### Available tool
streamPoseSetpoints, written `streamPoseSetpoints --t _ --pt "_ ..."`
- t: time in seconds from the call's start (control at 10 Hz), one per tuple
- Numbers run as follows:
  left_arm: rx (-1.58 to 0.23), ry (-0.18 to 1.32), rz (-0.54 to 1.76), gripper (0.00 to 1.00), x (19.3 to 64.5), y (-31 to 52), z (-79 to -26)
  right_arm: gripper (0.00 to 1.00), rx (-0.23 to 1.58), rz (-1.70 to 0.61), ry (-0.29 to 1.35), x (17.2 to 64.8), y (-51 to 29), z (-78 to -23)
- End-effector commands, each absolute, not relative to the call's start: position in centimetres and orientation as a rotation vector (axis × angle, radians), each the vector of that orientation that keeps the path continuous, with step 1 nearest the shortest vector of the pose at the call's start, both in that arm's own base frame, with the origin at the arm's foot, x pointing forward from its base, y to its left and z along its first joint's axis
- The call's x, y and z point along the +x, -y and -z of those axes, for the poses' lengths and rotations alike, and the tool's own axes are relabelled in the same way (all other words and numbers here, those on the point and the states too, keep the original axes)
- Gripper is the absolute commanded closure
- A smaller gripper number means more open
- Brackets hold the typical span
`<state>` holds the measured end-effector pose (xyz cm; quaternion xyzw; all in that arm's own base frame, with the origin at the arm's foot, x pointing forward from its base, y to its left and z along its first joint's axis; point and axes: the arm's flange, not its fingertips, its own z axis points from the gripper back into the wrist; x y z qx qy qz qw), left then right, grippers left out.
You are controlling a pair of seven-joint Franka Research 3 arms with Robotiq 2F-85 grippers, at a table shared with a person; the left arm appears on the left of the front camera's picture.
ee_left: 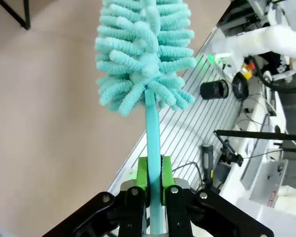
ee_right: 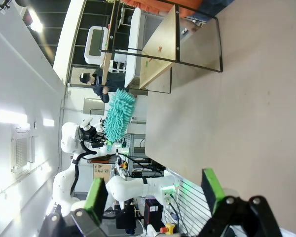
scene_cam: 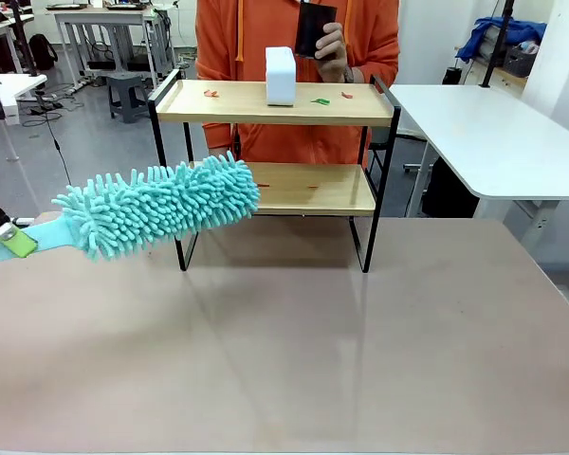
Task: Clean the shelf.
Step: Clean the specific tier of the Shelf with the Duster once objects are removed.
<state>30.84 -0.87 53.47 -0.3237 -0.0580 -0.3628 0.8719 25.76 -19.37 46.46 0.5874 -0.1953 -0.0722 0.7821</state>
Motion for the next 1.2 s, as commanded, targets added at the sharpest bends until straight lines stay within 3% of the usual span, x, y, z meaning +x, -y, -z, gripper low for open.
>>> streamPoseSetpoints --t 0.0,0.2,0.8,1.1 --pt "-0.691 0.118 0.834 0.88 29.9 -1.4 -54.1 0.00 1.265 0.132 0.436 25.8 19.4 -46.6" --pt "-0.679 0.119 0.776 0.88 30.6 0.2 -53.5 0.00 1.265 0.132 0.436 25.8 19.4 -46.6" --pt "-0.445 0.323 0.454 0.88 30.7 9.9 -52.0 0.00 1.265 0.132 0.436 25.8 19.4 -46.6" --pt "-0.419 0.290 0.377 0.88 31.3 11.0 -51.6 0.00 1.265 0.132 0.436 25.8 19.4 -46.6"
